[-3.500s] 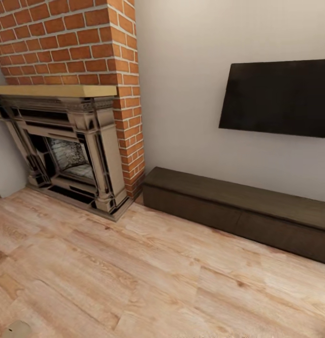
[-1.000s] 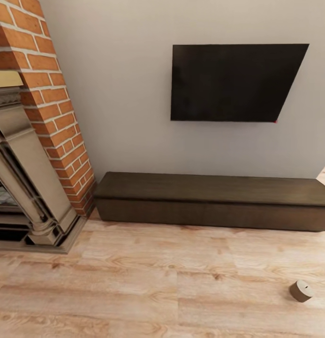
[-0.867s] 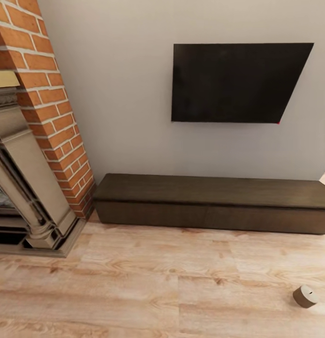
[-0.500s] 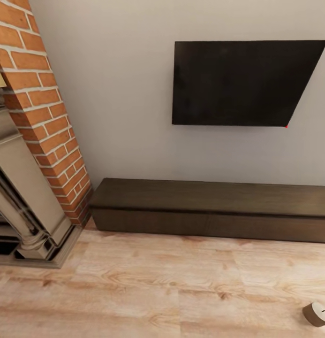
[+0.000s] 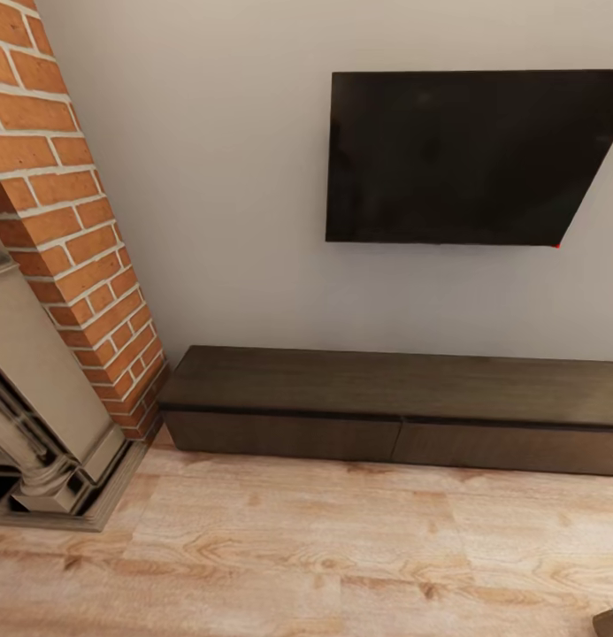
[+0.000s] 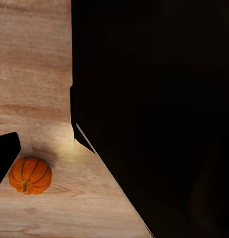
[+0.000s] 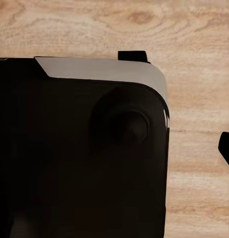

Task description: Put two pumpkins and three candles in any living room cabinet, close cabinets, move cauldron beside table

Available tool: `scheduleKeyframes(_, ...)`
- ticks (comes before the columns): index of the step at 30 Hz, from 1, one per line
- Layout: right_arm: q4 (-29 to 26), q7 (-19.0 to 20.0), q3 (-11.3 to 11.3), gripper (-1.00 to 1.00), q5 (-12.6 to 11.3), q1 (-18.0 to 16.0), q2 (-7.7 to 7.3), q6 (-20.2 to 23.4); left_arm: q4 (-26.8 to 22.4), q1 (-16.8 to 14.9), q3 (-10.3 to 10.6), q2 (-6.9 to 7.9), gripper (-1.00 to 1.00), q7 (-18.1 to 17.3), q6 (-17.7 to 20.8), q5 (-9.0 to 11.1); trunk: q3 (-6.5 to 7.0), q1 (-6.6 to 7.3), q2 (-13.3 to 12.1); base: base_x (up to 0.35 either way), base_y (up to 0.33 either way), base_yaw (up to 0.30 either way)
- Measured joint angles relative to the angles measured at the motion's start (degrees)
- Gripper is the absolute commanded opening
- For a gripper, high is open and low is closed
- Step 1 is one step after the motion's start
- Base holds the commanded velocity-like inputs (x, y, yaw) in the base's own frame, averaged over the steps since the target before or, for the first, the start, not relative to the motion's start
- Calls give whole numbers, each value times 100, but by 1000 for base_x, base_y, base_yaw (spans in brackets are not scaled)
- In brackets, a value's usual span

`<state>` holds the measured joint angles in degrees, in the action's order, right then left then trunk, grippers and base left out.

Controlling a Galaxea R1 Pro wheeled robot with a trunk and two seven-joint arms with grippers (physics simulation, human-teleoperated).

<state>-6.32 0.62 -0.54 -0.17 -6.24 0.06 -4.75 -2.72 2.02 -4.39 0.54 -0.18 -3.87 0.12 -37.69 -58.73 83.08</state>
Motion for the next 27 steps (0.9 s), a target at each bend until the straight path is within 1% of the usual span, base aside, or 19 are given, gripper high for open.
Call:
scheduleKeyframes(3, 6, 4, 15, 100, 29, 0, -16, 5, -318, -6, 22, -126, 100, -37, 12, -31, 0, 0, 0, 8, 0, 0)
scheduleKeyframes(5, -31, 11, 30, 100, 46, -21, -27, 23, -782, -15, 43, -189, 100, -49, 38, -51, 1, 0, 0, 1, 0, 0)
scheduleKeyframes(6, -187, -14, 37, 100, 67, -73, -27, 71, -1306, -48, 191, -207, 100, -97, 99, -111, 0, 0, 0, 0, 0, 0)
scheduleKeyframes(7, -228, -27, 40, 100, 91, -86, -23, 84, -1901, -144, 318, -209, 100, -148, 176, -152, 1, 0, 0, 0, 0, 0)
scheduleKeyframes(8, -264, -48, 43, 100, 170, -95, -9, 94, -2349, -243, 573, -217, 100, -261, 433, -201, 1, 0, 0, 0, 0, 0)
scheduleKeyframes(9, -273, -55, 43, 100, 215, -97, -5, 97, -2511, -288, 674, -220, 100, -311, 568, -214, 1, 0, 0, 0, 0, 0)
scheduleKeyframes(11, -296, -81, 45, 100, 467, -114, 5, 102, -3075, -542, 1051, -241, 100, -557, 1207, -230, 1, 0, 0, 0, 0, 0)
scheduleKeyframes(12, -300, -94, 45, 100, 546, -124, 6, 103, -3224, -627, 1136, -253, 100, -641, 1382, -232, 1, 0, 0, 0, 0, 0)
scheduleKeyframes(13, -303, -134, 45, 100, 702, -148, 10, 104, -3495, -781, 1273, -275, 100, -840, 1705, -227, 1, 0, 0, 0, 0, 0)
scheduleKeyframes(14, -305, -195, 45, 100, 850, -167, 14, 104, -3777, -961, 1367, -295, 100, -1098, 2012, -222, 1, 0, 0, 0, 0, 0)
scheduleKeyframes(16, -307, -311, 45, 100, 1064, -188, 18, 105, -4375, -1212, 1468, -337, 100, -1772, 2563, -216, 1, 0, 0, 0, 0, 0)
scheduleKeyframes(17, -305, -330, 45, 100, 1096, -191, 18, 105, -4552, -1275, 1482, -344, 100, -1969, 2701, -223, 1, 0, 0, 0, 0, 0)
scheduleKeyframes(20, -274, -385, 46, 100, 1188, -199, 35, 105, -5620, -1571, 1519, -335, 100, -3195, 3573, -212, 1, 0, 0, 0, 0, 0)
scheduleKeyframes(21, -266, -389, 46, 100, 1195, -200, 40, 105, -5810, -1618, 1519, -330, 100, -3412, 3731, -222, 0, 0, 0, 0, 0, 0)
scheduleKeyframes(23, -250, -395, 46, 100, 1219, -201, 45, 102, -6395, -1839, 1520, -320, 100, -4169, 4268, -217, 1, 0, 0, 0, 0, 0)
scheduleKeyframes(24, -244, -395, 45, 100, 1228, -202, 43, 100, -6690, -2059, 1517, -325, 100, -4587, 4528, -210, 1, 0, 0, 0, 0, 0)
scheduleKeyframes(25, -232, -397, 45, 100, 1239, -202, 39, 97, -6984, -2557, 1508, -370, 100, -5024, 4802, -87, -1, 0, 0, 0, 0, 0)
scheduleKeyframes(26, -231, -398, 45, 100, 1240, -202, 38, 97, -7035, -3260, 1504, -379, 100, -5071, 4832, 63, 1, 0, 0, 0, 0, 0)
scheduleKeyframes(27, -230, -397, 45, 100, 1239, -202, 38, 99, -7050, -3292, 1504, -384, 100, -5094, 4857, 258, 1, 0, 0, 0, 0, 0)
